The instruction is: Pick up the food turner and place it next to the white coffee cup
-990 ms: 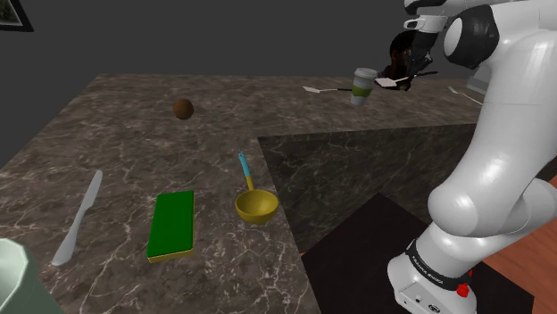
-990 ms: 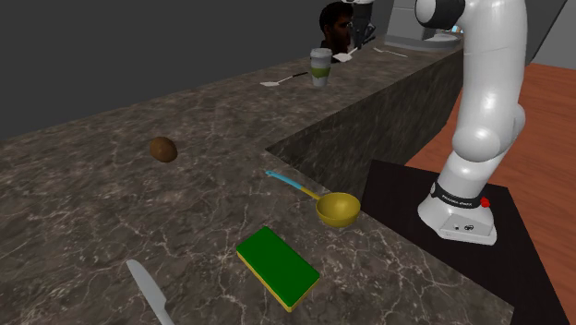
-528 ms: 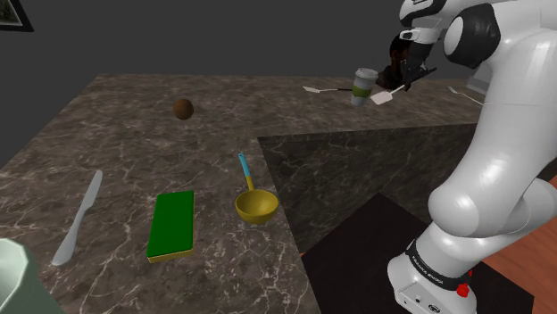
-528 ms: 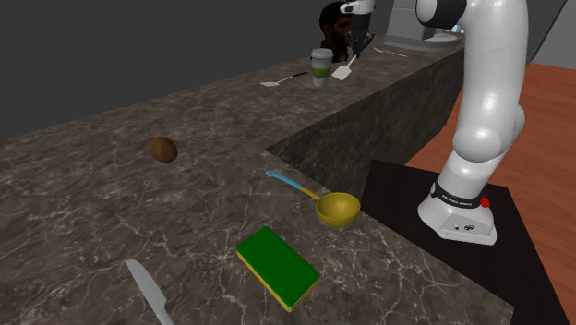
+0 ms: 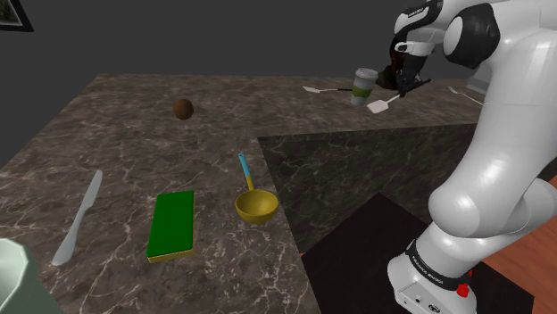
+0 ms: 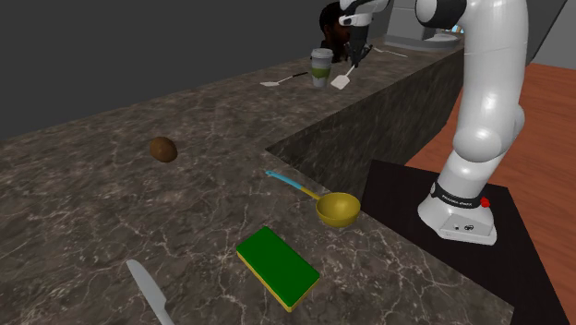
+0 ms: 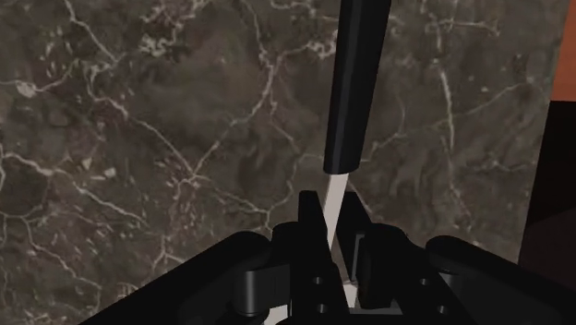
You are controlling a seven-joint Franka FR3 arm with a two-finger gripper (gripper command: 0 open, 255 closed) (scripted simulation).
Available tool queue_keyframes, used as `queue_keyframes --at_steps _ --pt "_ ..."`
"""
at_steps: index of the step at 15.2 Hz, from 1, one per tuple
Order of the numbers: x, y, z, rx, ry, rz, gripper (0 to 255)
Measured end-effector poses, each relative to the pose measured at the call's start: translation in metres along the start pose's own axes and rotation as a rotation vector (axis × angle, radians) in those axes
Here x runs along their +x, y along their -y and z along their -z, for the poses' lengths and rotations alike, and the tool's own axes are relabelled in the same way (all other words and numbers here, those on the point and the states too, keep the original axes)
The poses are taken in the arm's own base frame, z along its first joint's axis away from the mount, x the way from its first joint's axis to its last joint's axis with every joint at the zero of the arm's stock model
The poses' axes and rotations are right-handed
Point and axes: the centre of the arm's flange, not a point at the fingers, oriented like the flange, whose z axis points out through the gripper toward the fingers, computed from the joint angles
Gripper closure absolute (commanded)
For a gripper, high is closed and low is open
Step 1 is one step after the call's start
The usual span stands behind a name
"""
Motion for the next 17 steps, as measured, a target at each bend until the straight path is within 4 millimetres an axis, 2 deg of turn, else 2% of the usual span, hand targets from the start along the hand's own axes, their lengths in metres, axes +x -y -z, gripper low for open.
queue_keyframes --at_steps 9,16,17 --pt "0.003 0.001 -0.046 0.0 0.0 0.0 255" --pt "0.003 0.0 -0.051 0.0 0.0 0.0 255" --pt "0.003 0.0 -0.051 0.0 0.0 0.0 0"
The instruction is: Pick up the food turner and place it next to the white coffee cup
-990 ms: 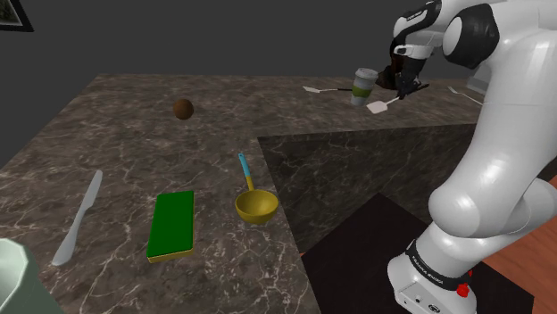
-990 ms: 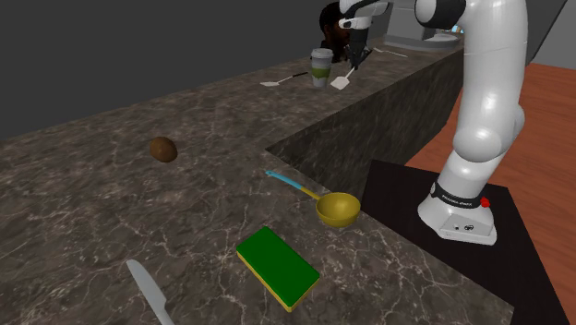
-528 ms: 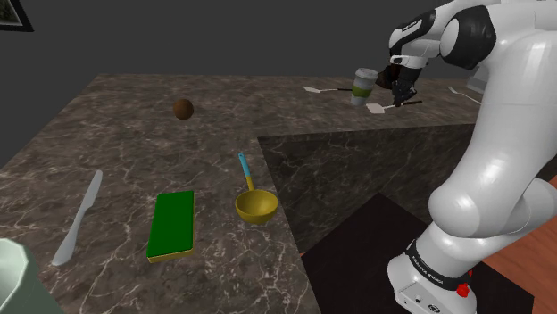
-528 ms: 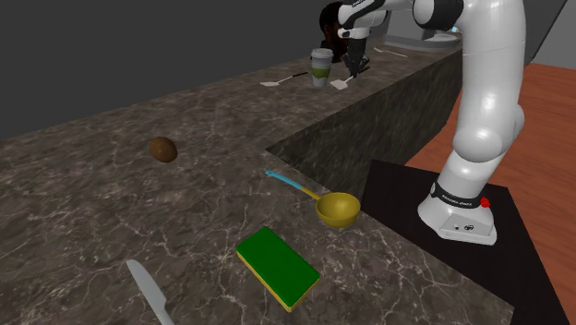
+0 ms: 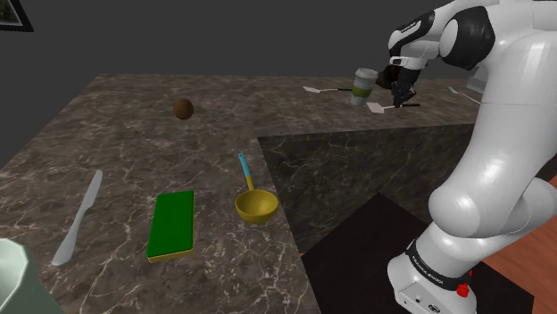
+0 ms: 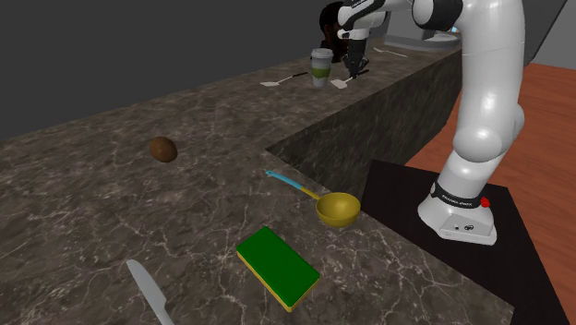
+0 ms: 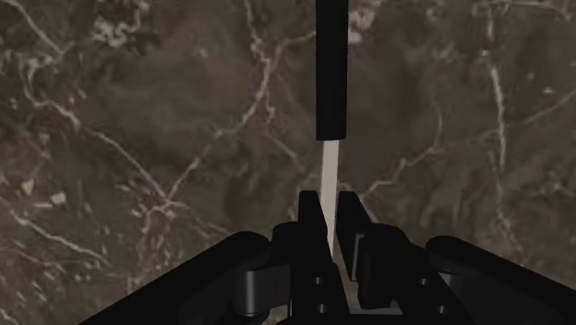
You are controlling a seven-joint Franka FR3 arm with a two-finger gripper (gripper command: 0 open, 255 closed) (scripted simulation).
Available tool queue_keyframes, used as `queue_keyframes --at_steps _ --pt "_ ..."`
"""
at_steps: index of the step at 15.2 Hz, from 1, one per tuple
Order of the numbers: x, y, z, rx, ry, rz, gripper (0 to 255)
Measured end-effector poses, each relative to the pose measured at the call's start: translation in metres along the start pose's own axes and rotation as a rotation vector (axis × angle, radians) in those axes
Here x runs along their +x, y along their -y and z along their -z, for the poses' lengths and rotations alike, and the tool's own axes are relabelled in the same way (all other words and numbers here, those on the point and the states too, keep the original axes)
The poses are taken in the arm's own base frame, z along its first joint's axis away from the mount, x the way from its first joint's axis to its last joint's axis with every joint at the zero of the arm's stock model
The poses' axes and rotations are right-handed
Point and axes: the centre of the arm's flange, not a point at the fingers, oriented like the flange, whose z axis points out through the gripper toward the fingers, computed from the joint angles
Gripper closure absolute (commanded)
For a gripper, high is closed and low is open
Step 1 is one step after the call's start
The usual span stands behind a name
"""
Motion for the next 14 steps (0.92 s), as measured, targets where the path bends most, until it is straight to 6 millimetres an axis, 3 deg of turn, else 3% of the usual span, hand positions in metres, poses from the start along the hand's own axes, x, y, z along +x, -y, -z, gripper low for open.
queue_keyframes --at_steps 6,11,14 --pt "0.0 0.0 0.0 0.0 0.0 0.0 0" --pt "0.002 -0.001 0.045 -0.001 0.0 0.0 0" --pt "0.0 0.0 0.049 0.0 0.0 0.0 0"
